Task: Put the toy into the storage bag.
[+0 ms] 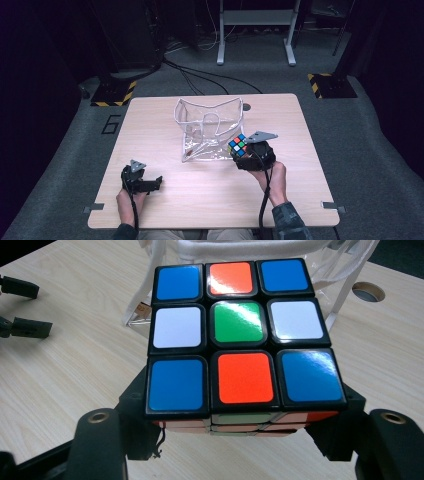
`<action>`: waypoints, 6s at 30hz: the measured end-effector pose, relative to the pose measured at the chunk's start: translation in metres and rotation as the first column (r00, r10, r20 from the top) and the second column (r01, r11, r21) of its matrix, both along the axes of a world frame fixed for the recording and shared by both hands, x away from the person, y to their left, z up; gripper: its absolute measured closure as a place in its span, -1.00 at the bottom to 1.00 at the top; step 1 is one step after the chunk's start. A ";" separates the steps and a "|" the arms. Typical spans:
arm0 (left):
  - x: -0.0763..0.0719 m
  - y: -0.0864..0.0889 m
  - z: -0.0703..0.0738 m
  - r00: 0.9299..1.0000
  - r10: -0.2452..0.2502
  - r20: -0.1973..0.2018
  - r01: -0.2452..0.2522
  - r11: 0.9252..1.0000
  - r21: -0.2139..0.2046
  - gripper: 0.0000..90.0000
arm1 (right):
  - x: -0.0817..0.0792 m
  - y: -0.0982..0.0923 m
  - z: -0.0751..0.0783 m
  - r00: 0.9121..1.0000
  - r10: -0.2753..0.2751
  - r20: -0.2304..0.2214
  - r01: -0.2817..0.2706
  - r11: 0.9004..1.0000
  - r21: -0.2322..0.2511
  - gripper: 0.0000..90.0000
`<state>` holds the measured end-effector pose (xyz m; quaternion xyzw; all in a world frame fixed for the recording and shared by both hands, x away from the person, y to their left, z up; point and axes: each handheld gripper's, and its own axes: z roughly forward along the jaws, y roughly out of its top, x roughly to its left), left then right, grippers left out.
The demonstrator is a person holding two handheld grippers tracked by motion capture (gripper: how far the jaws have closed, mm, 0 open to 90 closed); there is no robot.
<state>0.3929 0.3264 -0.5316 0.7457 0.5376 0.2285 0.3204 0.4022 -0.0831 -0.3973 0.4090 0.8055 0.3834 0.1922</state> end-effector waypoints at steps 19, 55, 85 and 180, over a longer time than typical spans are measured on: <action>0.000 0.000 0.000 1.000 0.001 -0.003 -0.001 1.000 -0.004 -0.98 | 0.009 0.001 0.019 1.000 0.002 0.025 -0.002 1.000 0.007 -0.26; 0.000 0.000 0.000 1.000 0.001 -0.004 -0.001 1.000 -0.005 -0.98 | 0.022 -0.002 0.056 0.997 0.002 0.077 -0.003 1.000 0.007 -0.26; 0.000 0.000 0.000 1.000 0.002 -0.004 -0.002 1.000 -0.008 -0.98 | 0.055 0.010 0.077 0.996 0.008 0.088 -0.009 1.000 0.005 -0.26; 0.000 0.000 0.000 1.000 -0.004 -0.006 0.004 1.000 -0.004 -0.97 | 0.133 0.046 0.033 0.983 -0.120 -0.142 0.101 0.986 -0.135 -0.61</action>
